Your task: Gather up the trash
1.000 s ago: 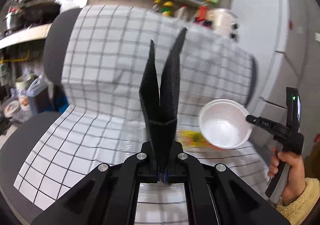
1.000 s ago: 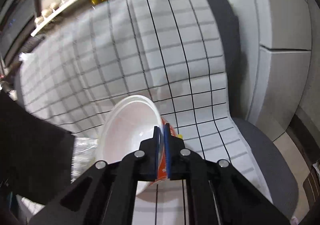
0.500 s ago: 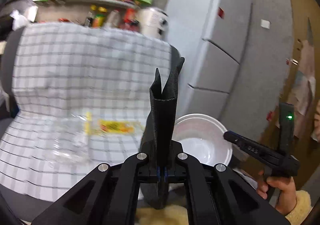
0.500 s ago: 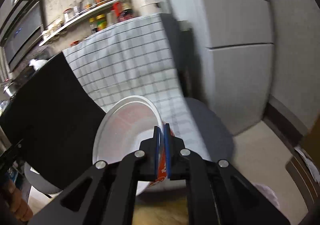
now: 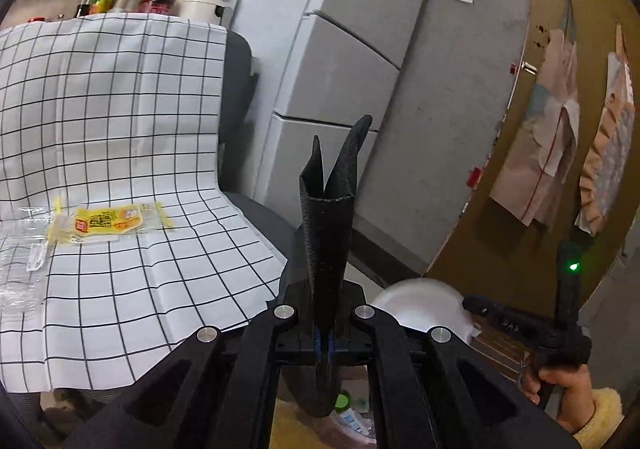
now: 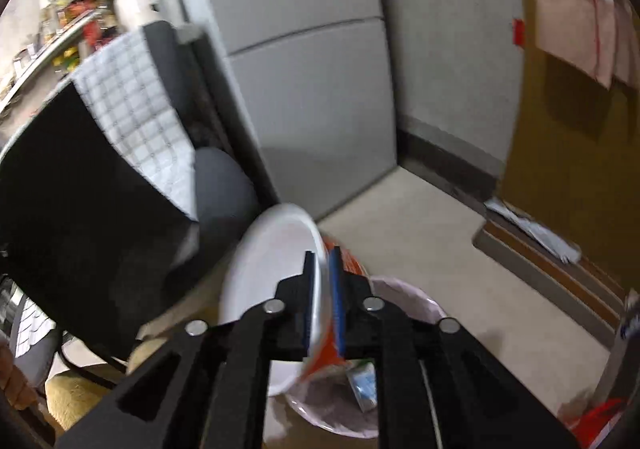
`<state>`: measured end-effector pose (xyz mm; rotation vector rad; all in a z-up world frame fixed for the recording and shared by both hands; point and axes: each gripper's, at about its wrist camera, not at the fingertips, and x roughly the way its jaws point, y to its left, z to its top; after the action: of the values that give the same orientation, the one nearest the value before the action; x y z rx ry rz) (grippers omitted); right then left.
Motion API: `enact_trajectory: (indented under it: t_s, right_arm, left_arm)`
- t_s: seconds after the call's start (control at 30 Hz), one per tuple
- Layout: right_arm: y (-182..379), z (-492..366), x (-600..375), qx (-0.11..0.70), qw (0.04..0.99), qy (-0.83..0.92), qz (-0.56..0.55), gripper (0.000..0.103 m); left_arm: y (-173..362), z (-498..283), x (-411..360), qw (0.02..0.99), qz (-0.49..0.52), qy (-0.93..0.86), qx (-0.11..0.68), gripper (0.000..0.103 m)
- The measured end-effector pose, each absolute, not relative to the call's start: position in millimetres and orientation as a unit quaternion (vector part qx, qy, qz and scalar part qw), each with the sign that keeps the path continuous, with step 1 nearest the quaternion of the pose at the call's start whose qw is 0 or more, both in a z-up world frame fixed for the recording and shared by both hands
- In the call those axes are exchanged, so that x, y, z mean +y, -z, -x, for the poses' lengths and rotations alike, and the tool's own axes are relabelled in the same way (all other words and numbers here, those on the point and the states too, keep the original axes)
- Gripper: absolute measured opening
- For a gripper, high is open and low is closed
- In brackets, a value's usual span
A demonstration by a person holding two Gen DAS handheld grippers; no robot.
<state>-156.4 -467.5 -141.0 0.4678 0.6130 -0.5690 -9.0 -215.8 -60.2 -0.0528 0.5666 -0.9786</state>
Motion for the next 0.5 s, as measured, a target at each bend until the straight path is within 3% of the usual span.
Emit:
enact_trajectory:
  t_s: [0.07,0.5]
  right_arm:
    - [148.8,154.4,-470.8,0.298,0.884,0.278,-0.231,0.021]
    - [149.8,160.2,-473.0,0.280,0.893,0.272,-0.225,0.022]
  left_arm:
    - [61.6,10.3,-219.5,0.841,0.022,0.467,0.272,0.001]
    - [50.8,41.4,-250.3,0.804,-0.010,0.533,0.263,0.001]
